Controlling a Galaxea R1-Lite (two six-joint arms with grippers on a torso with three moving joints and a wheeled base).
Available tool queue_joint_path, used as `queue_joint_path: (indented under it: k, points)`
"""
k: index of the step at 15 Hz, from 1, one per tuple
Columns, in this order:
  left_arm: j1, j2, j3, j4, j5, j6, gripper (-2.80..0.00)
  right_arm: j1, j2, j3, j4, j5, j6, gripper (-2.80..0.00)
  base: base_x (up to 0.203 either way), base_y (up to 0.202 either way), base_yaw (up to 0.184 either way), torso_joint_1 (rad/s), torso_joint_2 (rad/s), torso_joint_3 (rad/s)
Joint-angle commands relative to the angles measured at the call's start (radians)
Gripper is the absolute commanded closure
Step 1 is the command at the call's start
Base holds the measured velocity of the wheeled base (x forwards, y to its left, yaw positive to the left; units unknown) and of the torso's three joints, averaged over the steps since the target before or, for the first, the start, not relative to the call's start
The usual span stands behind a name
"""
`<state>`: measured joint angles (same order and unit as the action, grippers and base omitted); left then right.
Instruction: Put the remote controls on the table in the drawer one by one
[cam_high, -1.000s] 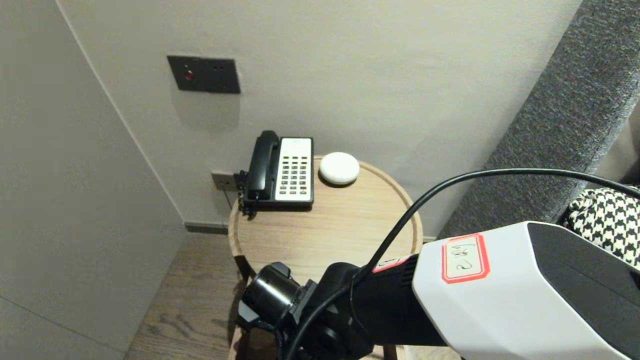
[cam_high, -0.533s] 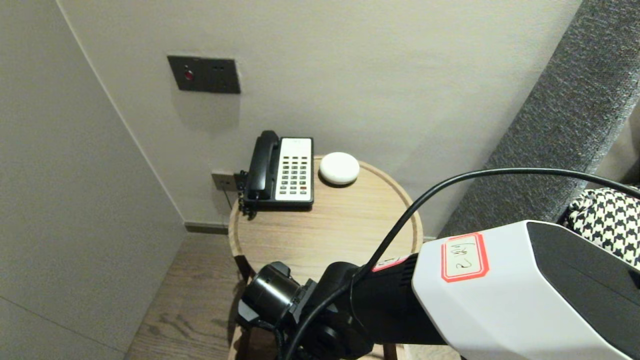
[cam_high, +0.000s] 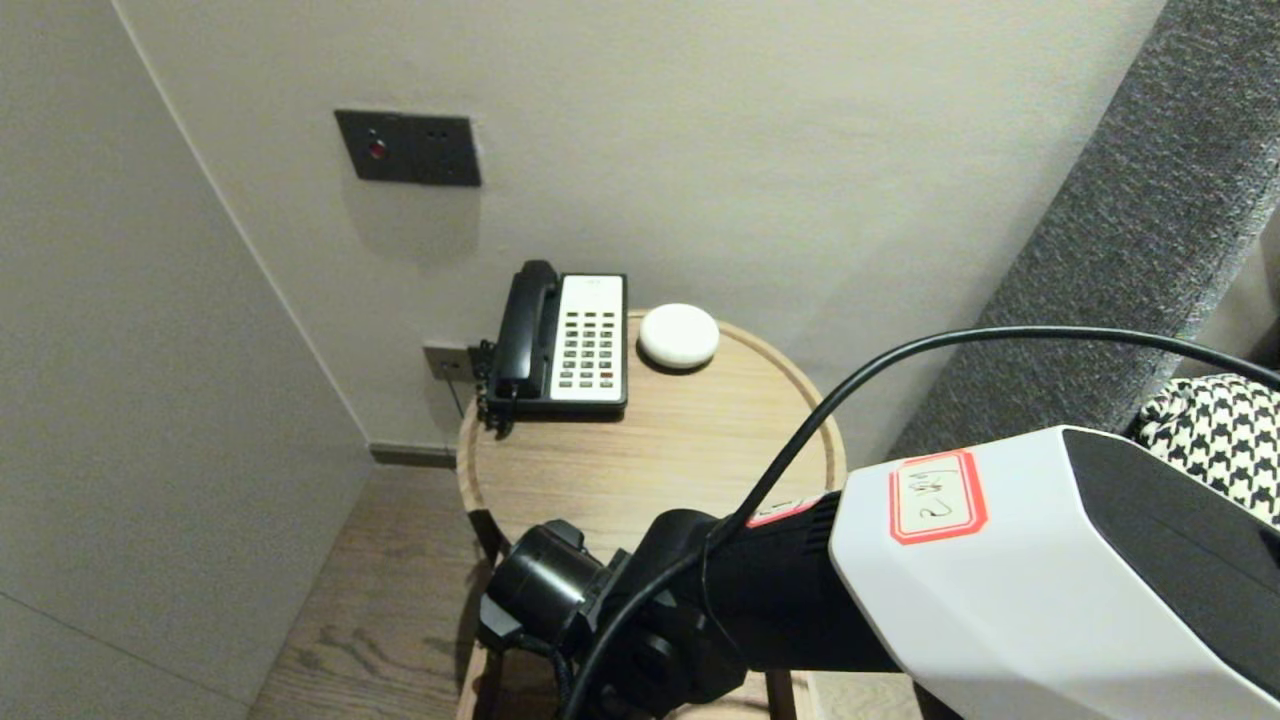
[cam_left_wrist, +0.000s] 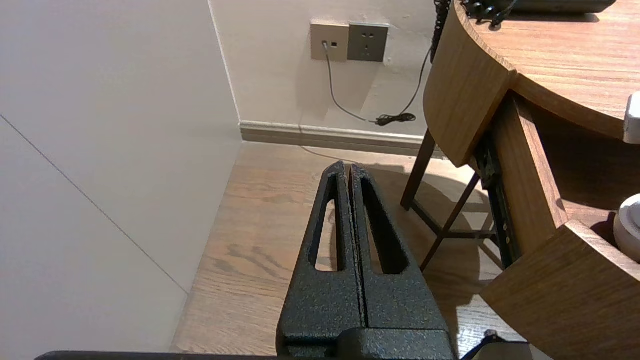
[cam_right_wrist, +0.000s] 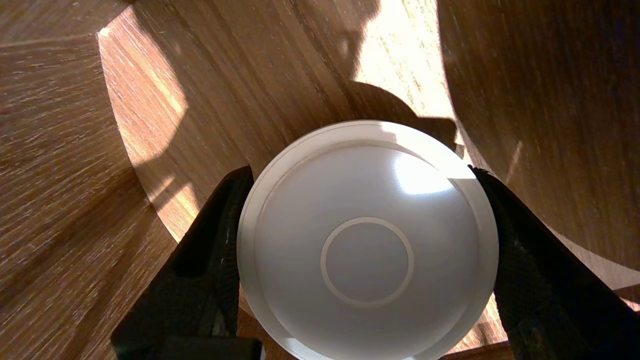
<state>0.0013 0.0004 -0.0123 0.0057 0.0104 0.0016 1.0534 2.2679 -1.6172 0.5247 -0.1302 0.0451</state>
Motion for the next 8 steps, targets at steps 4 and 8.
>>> queue_joint_path:
  k: [4,8]
  points:
    - [0.000,0.000,0.000,0.000,0.000,0.000,0.00,0.000,-0.022,-0.012,0.002,-0.003,0.001,0.00,0.000,0.000,0.000,0.000,0.00,0.000]
    - [0.000,0.000,0.000,0.000,0.000,0.000,0.00,0.000,-0.002,-0.014,0.001,-0.001,0.004,0.00,0.000,0.000,0.000,0.000,0.00,0.000]
